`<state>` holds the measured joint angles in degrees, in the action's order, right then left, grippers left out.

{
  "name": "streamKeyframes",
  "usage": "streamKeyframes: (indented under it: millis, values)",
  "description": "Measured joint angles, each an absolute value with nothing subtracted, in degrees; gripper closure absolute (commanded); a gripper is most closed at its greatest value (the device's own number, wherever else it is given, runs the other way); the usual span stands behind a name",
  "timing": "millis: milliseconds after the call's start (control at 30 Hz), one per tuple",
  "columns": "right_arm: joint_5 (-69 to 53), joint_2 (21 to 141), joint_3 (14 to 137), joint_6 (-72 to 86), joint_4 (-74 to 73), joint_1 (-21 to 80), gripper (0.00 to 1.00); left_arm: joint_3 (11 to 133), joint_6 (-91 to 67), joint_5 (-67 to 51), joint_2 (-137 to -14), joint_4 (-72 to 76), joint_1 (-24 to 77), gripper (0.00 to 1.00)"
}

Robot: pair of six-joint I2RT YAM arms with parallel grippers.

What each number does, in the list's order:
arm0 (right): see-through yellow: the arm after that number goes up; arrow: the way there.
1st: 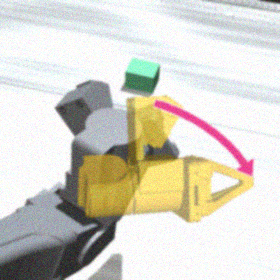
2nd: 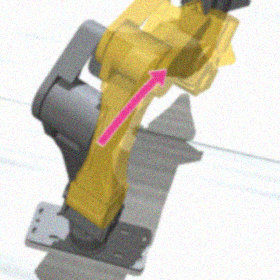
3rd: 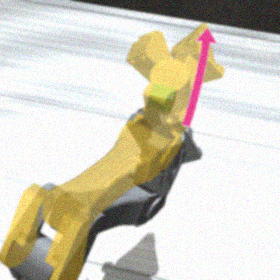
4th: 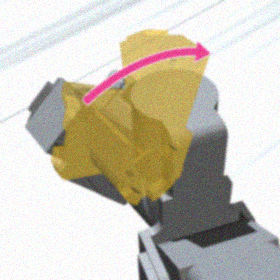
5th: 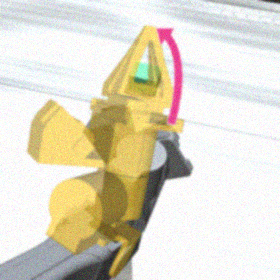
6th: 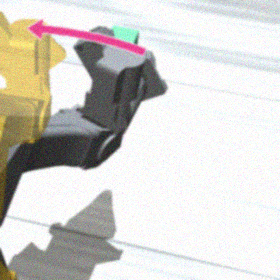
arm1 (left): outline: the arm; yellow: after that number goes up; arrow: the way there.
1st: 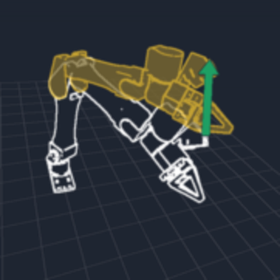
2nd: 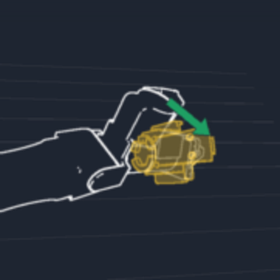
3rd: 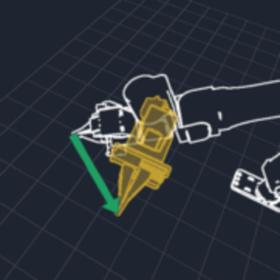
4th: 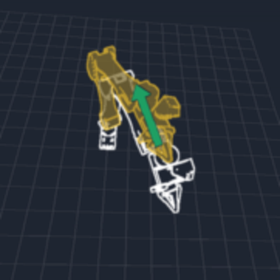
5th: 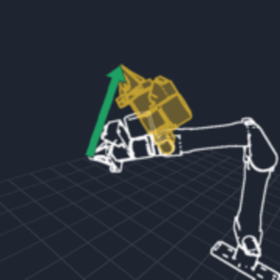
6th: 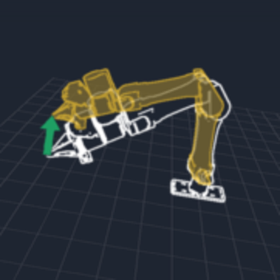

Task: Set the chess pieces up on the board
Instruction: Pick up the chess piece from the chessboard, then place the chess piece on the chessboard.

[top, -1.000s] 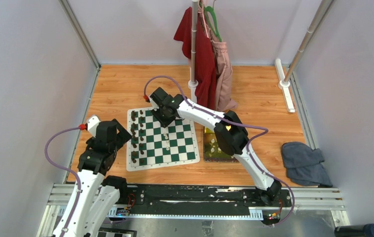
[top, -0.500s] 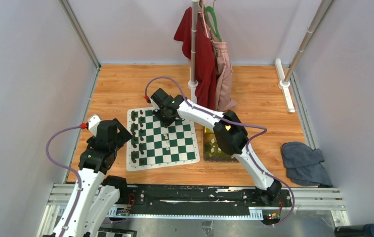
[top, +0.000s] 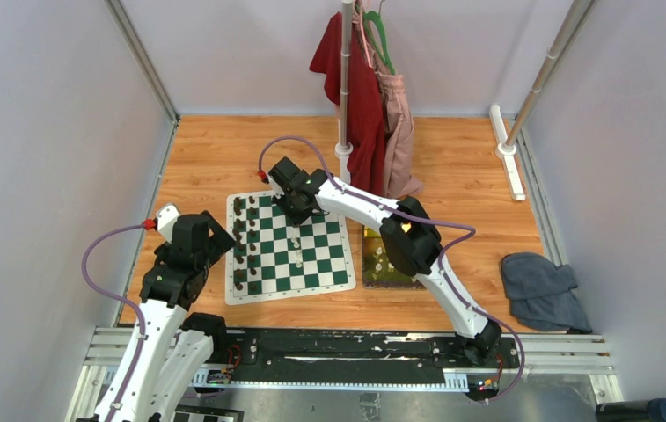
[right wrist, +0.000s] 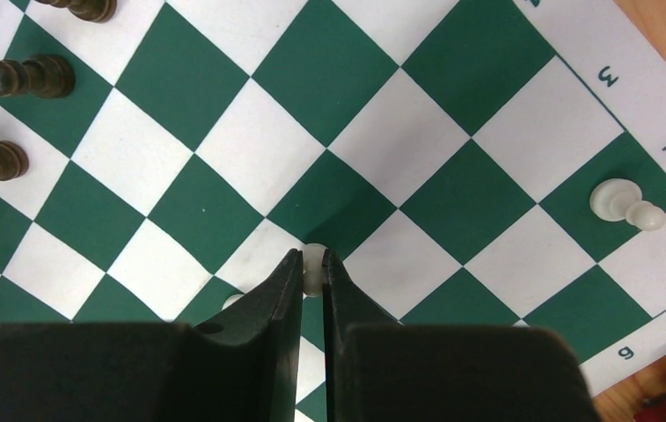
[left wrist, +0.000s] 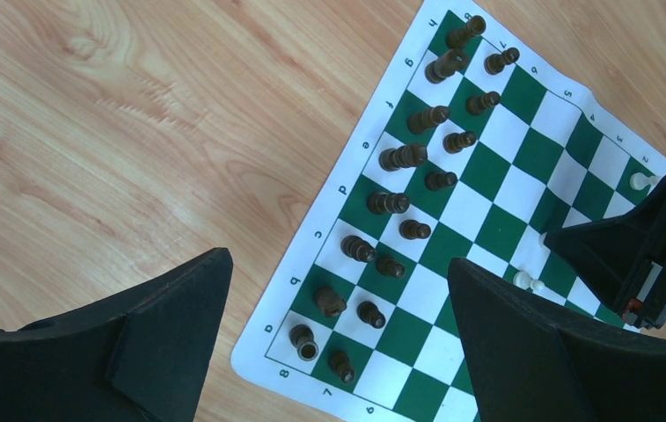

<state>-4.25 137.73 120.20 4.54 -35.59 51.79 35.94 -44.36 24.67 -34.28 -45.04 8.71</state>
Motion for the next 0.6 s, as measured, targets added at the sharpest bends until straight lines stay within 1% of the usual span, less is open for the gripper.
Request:
streamKeyframes:
  millis: [33, 600]
  values:
    - [-4.1, 137.73, 120.2, 4.54, -35.59, 51.72, 1.0, 35.94, -44.36, 24.67, -34.28, -45.04, 8.71, 0.0]
    - [0.45, 135.74, 118.58, 4.54, -35.59, 46.85, 1.0, 35.94, -44.34, 24.67, -34.2, -44.66, 8.71, 0.0]
